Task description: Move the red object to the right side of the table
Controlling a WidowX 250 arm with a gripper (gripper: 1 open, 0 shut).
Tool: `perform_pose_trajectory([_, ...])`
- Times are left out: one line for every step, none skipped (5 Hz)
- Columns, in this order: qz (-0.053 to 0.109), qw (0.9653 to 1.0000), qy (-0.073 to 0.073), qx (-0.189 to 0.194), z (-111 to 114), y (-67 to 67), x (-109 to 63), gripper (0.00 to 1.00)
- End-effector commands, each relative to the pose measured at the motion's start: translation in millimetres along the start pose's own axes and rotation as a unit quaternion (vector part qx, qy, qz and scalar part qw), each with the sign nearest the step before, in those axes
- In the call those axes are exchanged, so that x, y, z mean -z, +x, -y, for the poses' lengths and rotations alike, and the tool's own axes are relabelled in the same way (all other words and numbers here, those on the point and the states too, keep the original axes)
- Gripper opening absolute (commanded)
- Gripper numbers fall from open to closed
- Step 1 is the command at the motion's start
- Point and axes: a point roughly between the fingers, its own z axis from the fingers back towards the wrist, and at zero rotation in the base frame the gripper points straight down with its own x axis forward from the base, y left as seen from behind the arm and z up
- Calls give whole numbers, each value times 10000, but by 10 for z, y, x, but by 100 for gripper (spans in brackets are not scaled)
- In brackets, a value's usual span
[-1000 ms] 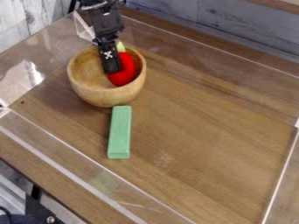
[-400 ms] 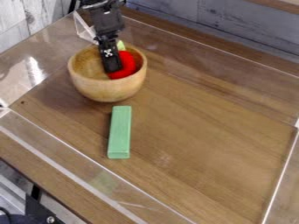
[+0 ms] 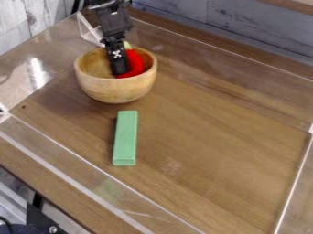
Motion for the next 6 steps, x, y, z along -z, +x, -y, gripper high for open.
perform_pose_trajectory([17, 9999, -41, -159, 90, 32, 14, 0])
perform_pose_trajectory([87, 9995, -38, -301, 182, 83, -24, 0])
perform_pose_trajectory([138, 9989, -34, -444, 252, 124, -40, 0])
perform_pose_trajectory([134, 9991, -76, -386, 246, 199, -38, 0])
perform_pose_trajectory([168, 9992, -125, -331, 269, 290, -63, 0])
perform_pose_trajectory([238, 9990, -162, -350, 291, 396, -150, 0])
